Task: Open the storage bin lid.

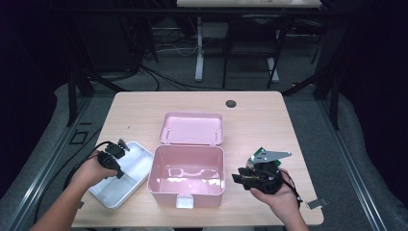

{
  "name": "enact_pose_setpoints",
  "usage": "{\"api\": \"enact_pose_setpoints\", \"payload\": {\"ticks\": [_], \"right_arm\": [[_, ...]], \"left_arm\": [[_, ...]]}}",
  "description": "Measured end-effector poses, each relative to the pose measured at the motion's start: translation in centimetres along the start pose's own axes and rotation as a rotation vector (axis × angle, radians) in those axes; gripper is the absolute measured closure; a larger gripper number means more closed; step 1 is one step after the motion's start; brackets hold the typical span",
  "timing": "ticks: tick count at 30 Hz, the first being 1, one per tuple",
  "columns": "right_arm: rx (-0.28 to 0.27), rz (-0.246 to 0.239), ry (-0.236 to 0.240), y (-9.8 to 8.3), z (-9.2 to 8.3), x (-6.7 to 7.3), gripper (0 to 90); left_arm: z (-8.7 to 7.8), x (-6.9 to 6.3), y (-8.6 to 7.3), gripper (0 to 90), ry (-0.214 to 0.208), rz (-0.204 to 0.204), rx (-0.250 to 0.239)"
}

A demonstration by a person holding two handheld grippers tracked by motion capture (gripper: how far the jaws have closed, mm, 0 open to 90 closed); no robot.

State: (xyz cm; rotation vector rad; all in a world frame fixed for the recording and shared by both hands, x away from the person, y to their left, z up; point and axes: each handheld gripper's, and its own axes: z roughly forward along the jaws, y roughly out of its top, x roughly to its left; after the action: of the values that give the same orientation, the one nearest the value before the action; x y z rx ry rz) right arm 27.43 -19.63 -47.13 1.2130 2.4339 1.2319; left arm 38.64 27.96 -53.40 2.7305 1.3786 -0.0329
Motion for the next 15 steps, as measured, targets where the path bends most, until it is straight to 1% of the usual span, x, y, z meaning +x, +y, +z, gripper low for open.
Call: {"api": "enact_pose_setpoints", "payload": {"ticks": [1,2,3,4,7,8,9,10,11,12,13,14,15], "right_arm": [[0.002,-0.006,0.003,0.1,0.0,0.0,61.9],[0.008,-0.009,0.002,0.2,0.0,0.0,61.5],[0.013,-0.015,-0.002,0.4,0.0,0.0,60.9],[0.024,-0.018,-0.023,0.5,0.0,0.1,60.1],[0.051,-0.029,-0.042,1.1,-0.3,0.0,57.9],[0.065,-0.038,-0.058,1.3,-0.4,0.0,57.0],[0.068,-0.049,-0.054,1.5,-0.4,-0.1,55.7],[0.082,-0.056,-0.078,1.8,-0.5,0.0,55.3],[0.09,-0.06,-0.082,2.0,-0.5,-0.1,54.8],[0.105,-0.066,-0.098,2.2,-0.5,-0.1,53.9],[0.113,-0.073,-0.096,2.4,-0.4,-0.2,53.9],[0.128,-0.081,-0.11,2.6,-0.3,-0.3,54.4],[0.141,-0.083,-0.114,2.8,-0.2,-0.4,54.5]], "left_arm": [[-0.1,0.0,-0.2,88.6,0.001,-0.011,-0.019],[-0.2,0.0,-0.3,87.3,-0.003,-0.021,-0.027],[-0.4,0.0,-0.5,84.2,-0.003,-0.024,-0.036],[-0.6,0.1,-0.7,83.8,0.003,-0.036,-0.061],[-1.0,0.0,-1.4,77.5,0.007,-0.052,-0.073],[-1.3,0.0,-1.7,75.7,0.005,-0.054,-0.093],[-1.5,0.0,-2.0,72.4,-0.001,-0.062,-0.115],[-1.5,-0.1,-2.2,69.7,-0.009,-0.062,-0.125],[-1.6,-0.1,-2.5,66.6,-0.03,-0.062,-0.127],[-1.7,-0.1,-2.7,64.3,-0.047,-0.065,-0.137],[-1.7,-0.2,-2.9,61.7,-0.06,-0.063,-0.151],[-1.8,-0.2,-3.2,59.4,-0.079,-0.062,-0.172],[-1.9,-0.2,-3.5,59.4,-0.095,-0.065,-0.204]]}}
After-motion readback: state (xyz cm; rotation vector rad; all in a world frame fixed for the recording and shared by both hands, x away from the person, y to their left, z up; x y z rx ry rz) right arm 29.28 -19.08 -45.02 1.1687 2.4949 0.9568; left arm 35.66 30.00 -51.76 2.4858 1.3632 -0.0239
